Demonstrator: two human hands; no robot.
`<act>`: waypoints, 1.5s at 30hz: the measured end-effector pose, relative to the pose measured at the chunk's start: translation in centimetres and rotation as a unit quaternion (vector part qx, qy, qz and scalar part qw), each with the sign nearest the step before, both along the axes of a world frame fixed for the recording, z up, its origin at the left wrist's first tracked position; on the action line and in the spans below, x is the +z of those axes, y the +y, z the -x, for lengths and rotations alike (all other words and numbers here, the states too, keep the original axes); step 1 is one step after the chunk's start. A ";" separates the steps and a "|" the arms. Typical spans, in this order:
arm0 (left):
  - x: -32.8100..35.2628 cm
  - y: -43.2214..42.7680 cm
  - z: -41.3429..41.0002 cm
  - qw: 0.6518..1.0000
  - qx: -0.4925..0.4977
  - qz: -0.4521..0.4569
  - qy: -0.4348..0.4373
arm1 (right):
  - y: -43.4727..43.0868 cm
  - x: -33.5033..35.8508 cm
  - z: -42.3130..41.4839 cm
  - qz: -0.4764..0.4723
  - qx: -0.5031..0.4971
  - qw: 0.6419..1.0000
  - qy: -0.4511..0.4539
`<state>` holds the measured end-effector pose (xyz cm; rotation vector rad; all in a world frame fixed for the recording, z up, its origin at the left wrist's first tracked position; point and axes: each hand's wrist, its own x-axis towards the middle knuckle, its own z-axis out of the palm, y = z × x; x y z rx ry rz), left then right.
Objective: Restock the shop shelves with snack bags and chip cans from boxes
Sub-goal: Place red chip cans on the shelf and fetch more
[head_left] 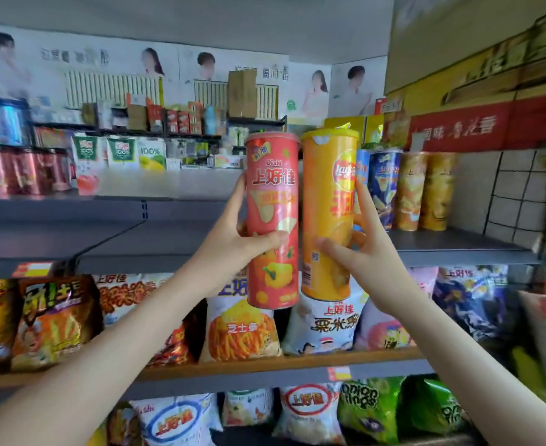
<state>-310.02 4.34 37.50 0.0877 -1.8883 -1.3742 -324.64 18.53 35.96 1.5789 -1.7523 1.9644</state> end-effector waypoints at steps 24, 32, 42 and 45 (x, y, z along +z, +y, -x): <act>4.8 -14.9 8.6 0.990 0.138 0.020 0.009 | -19.0 3.1 13.2 -0.067 -0.049 0.993 0.090; 4.1 -21.3 11.3 0.988 0.144 0.058 -0.014 | -26.6 1.7 16.1 -0.089 -0.124 0.975 0.161; 2.3 -22.7 13.6 0.984 0.162 0.056 -0.044 | -26.7 1.7 17.6 -0.094 -0.110 0.979 0.144; 2.1 -22.5 13.5 0.983 0.168 0.051 -0.055 | -26.7 1.7 17.6 -0.090 -0.100 0.981 0.139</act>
